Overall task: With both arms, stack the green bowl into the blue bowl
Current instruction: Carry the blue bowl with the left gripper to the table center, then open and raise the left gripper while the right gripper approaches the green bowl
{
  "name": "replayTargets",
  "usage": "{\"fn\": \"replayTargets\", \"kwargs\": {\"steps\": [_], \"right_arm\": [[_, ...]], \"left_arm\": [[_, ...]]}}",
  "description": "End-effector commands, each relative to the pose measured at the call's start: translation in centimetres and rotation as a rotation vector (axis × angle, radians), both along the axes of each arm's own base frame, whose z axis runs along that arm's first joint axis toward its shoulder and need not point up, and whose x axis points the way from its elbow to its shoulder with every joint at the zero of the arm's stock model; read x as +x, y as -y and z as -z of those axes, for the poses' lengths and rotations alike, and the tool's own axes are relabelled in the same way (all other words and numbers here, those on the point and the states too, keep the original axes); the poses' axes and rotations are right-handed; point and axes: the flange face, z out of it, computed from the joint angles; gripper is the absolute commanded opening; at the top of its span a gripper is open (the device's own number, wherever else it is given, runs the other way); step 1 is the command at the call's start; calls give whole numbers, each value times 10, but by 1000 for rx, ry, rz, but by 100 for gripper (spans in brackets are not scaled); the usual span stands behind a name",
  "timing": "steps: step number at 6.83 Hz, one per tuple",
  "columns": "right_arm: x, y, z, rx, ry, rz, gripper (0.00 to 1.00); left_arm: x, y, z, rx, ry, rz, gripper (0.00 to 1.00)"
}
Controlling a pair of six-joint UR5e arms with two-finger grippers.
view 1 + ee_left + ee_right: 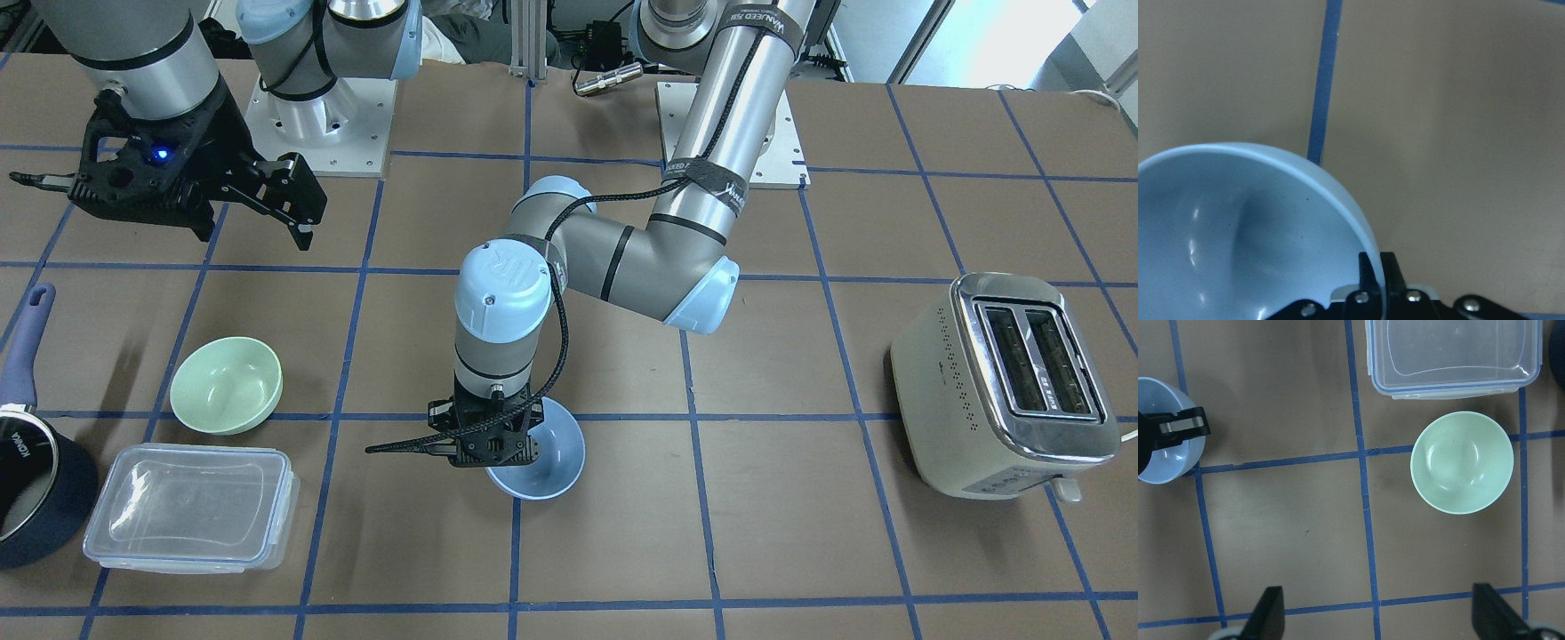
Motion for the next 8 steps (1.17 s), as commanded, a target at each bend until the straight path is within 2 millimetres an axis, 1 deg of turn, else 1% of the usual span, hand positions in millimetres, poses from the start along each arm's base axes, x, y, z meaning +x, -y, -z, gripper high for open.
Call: {"fn": "replayTargets", "kwargs": {"steps": [1, 2, 3, 4, 5, 6, 7, 8], "right_arm": [[-4, 2, 3, 7, -3, 0, 100], [-8, 11, 17, 36, -1, -4, 100], [-19, 17, 40, 76, -7, -14, 100], [-46, 17, 75, 127, -1, -37, 100], [-98, 14, 111, 156, 15, -2, 100], [-142, 7, 154, 208, 40, 90, 100], [-180, 12, 186, 212, 48, 129, 100], [-192, 20, 206, 237, 59, 139, 100]], "left_arm": [[59, 22, -42, -37, 5, -12, 100], [117, 32, -67, -9, 27, 30, 100], [180, 30, -114, 39, 58, 125, 100], [223, 12, -162, 53, 65, 117, 100], [265, -11, -198, 83, 82, 177, 100], [313, -33, -242, 55, 79, 134, 100], [315, -72, -277, 45, 87, 108, 100], [309, -104, -284, 72, 81, 100, 100]]}}
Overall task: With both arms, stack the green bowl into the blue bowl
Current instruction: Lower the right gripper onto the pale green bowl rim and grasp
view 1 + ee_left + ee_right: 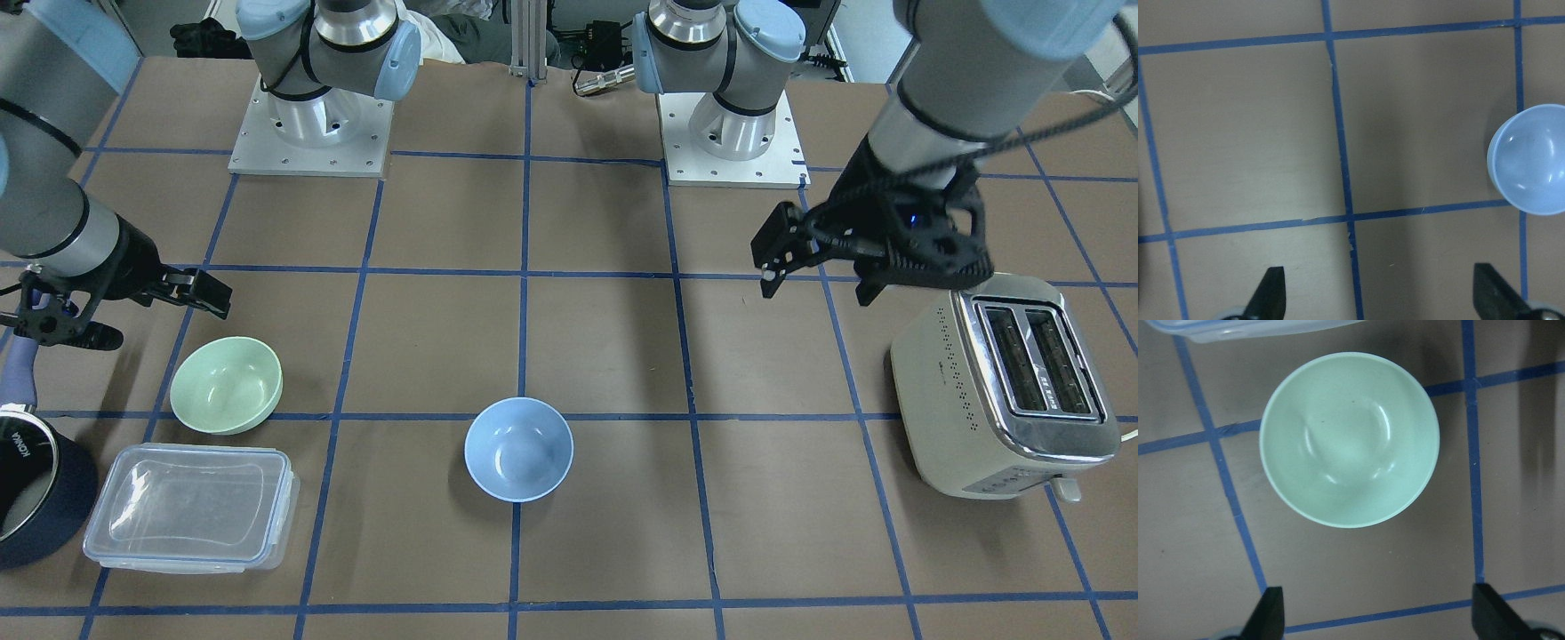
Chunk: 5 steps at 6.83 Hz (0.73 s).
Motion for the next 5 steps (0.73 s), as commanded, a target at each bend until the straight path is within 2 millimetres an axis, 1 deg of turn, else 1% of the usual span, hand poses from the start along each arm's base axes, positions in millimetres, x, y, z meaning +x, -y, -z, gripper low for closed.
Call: {"fn": "replayTargets", "kwargs": {"steps": [1, 2, 3, 4, 5], "right_arm": [[-32, 15, 50, 3, 8, 30, 98], [-37, 29, 82, 1, 8, 27, 93], [-39, 32, 95, 10, 12, 25, 81], [-39, 33, 100, 13, 17, 6, 62], [-40, 36, 111, 10, 21, 7, 34]], "left_arm": [[-1, -41, -4, 20, -4, -56, 100], [-13, -31, 2, -25, -6, -117, 100], [-32, -34, 2, -34, -1, -91, 100], [-37, -32, -2, -55, -2, -82, 100], [-33, -29, -4, -85, 38, -82, 100]]}}
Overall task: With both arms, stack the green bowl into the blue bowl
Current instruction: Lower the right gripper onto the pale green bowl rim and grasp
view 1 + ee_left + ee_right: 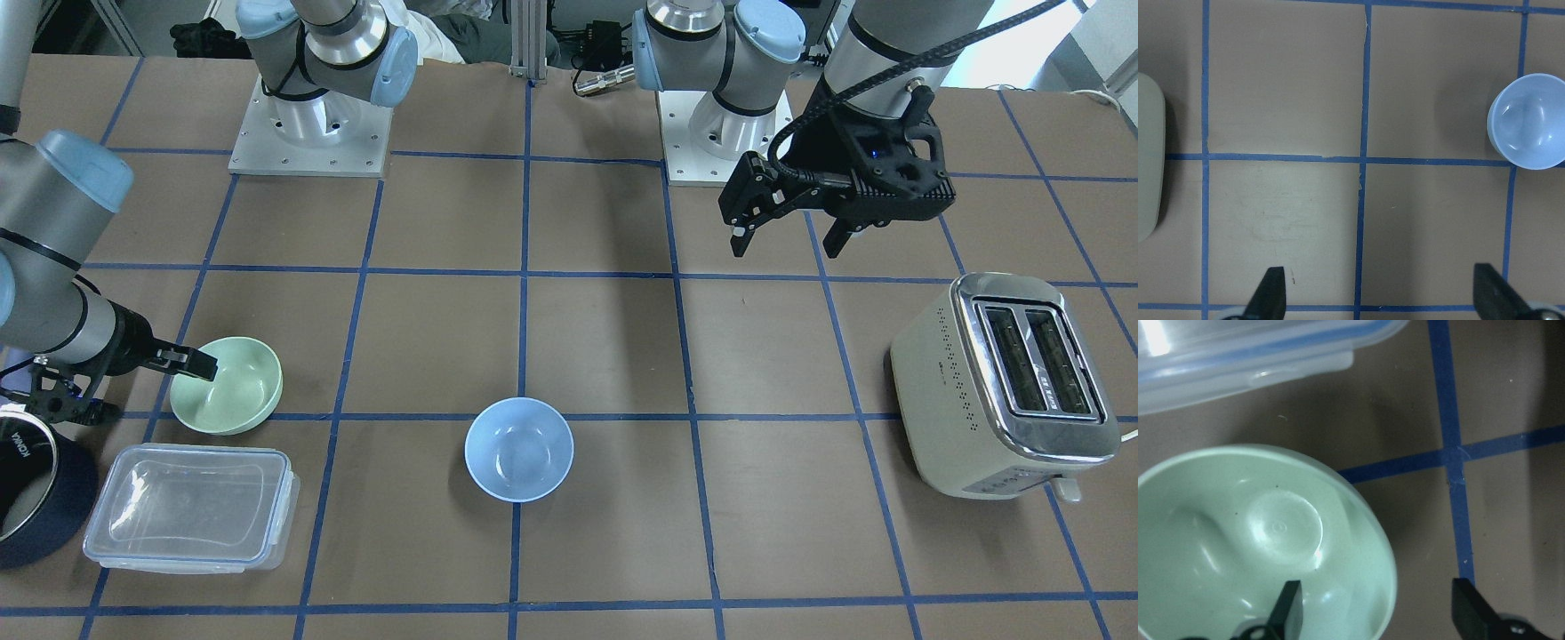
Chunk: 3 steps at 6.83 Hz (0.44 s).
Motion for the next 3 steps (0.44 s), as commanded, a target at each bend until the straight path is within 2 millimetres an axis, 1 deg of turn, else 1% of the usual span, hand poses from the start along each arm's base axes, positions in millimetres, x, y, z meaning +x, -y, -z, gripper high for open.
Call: {"fn": "replayTargets", "kwargs": {"steps": [1, 2, 3], "right_arm": [[-1, 2, 14, 4, 9, -8, 2], [-1, 2, 14, 4, 11, -9, 0], [-1, 2, 9, -3, 11, -10, 0]], "left_arm": [[1, 0, 1, -21, 62, -1, 100], [1, 0, 0, -24, 51, 5, 100], [0, 0, 1, -23, 52, 5, 100]]}}
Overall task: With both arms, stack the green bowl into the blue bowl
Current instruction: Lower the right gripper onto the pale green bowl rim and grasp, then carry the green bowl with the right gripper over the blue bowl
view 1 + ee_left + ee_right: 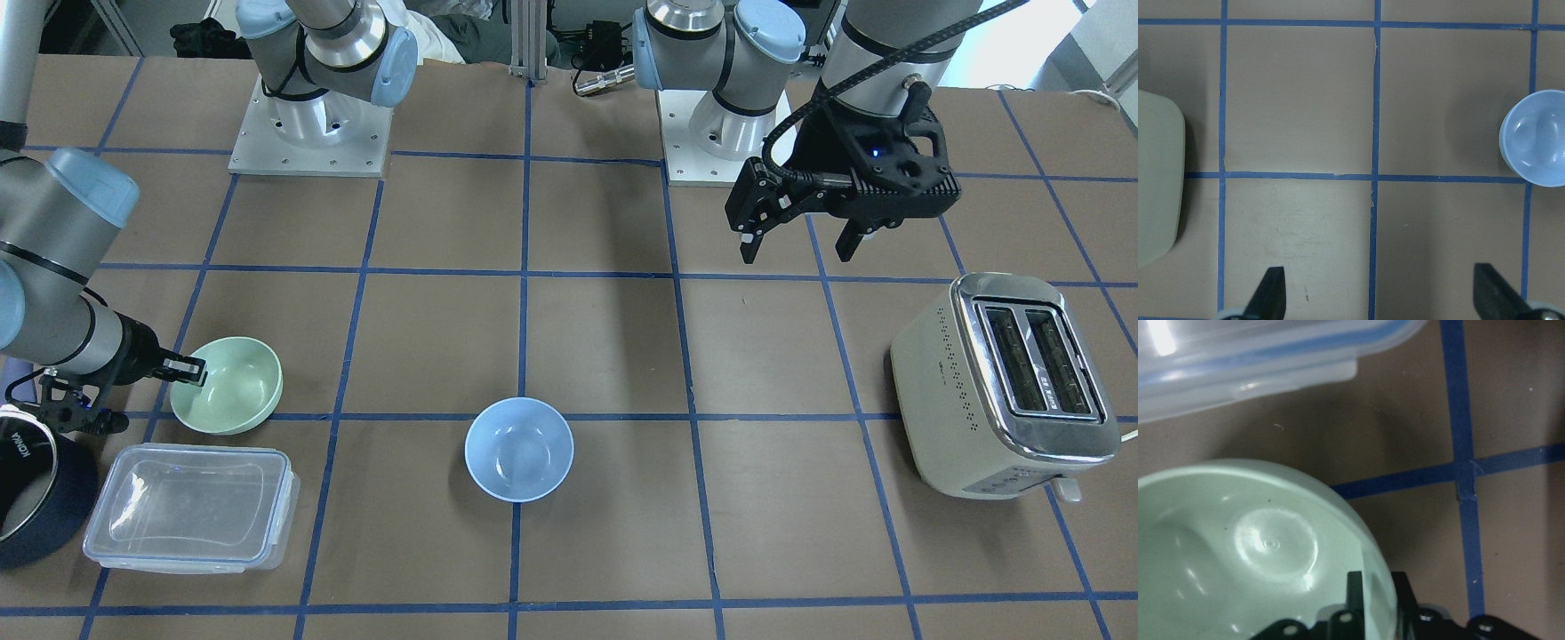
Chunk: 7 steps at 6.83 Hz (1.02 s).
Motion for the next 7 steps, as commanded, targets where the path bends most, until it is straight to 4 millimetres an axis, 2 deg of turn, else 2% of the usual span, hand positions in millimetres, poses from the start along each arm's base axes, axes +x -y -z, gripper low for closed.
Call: {"fn": "replayTargets", "kwargs": {"steps": [1, 3, 4, 7], "right_arm": [[0, 0, -18, -24, -1, 4, 0], [22, -9, -60, -41, 101, 40, 0], [45, -8, -77, -52, 159, 68, 0], [187, 9, -112, -82, 124, 92, 0]], "left_arm": [[0, 0, 2, 4, 2, 2, 100], [-1, 0, 2, 3, 0, 0, 100], [-1, 0, 2, 3, 0, 0, 100], [-1, -1, 3, 6, 0, 0, 100]]}}
